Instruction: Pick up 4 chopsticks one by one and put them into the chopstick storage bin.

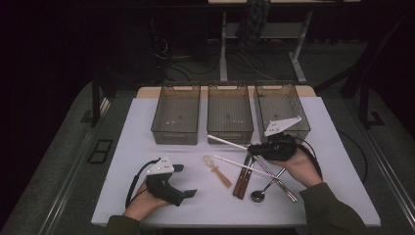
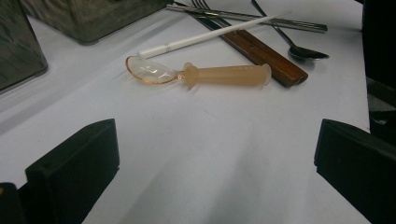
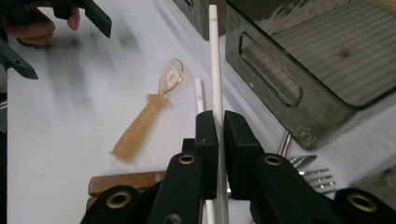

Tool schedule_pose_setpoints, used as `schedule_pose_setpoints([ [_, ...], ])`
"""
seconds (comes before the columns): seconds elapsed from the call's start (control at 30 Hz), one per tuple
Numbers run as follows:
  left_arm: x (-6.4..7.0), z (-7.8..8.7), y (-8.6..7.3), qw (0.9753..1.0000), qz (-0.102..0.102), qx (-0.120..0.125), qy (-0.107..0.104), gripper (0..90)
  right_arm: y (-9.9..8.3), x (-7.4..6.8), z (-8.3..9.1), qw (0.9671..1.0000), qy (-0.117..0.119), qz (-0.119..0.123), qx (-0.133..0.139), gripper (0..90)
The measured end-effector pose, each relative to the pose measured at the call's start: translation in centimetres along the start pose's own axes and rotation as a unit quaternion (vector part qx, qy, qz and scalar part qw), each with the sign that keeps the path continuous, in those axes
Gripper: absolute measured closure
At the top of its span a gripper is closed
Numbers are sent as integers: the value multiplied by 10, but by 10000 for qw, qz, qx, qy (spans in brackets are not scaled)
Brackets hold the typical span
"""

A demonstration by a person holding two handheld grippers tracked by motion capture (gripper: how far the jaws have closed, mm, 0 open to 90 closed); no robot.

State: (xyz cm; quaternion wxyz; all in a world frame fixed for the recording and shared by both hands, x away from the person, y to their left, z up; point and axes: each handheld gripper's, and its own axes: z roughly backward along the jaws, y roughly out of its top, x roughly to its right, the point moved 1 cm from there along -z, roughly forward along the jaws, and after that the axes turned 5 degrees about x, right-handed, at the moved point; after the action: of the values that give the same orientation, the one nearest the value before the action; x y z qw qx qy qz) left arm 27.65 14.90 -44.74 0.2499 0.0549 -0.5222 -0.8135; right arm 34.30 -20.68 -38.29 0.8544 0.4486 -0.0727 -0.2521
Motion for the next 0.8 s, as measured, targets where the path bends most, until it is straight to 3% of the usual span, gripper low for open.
schedule_pose_setpoints([
  [0.3, 1, 1, 1, 10000, -33, 36, -30, 0, 24, -2, -7, 9999, -43, 77, 107, 847],
  [0.8, 1, 1, 1, 10000, -27, 36, -22, 0, 59, 1, -17, 9997, -42, -20, 228, 847],
])
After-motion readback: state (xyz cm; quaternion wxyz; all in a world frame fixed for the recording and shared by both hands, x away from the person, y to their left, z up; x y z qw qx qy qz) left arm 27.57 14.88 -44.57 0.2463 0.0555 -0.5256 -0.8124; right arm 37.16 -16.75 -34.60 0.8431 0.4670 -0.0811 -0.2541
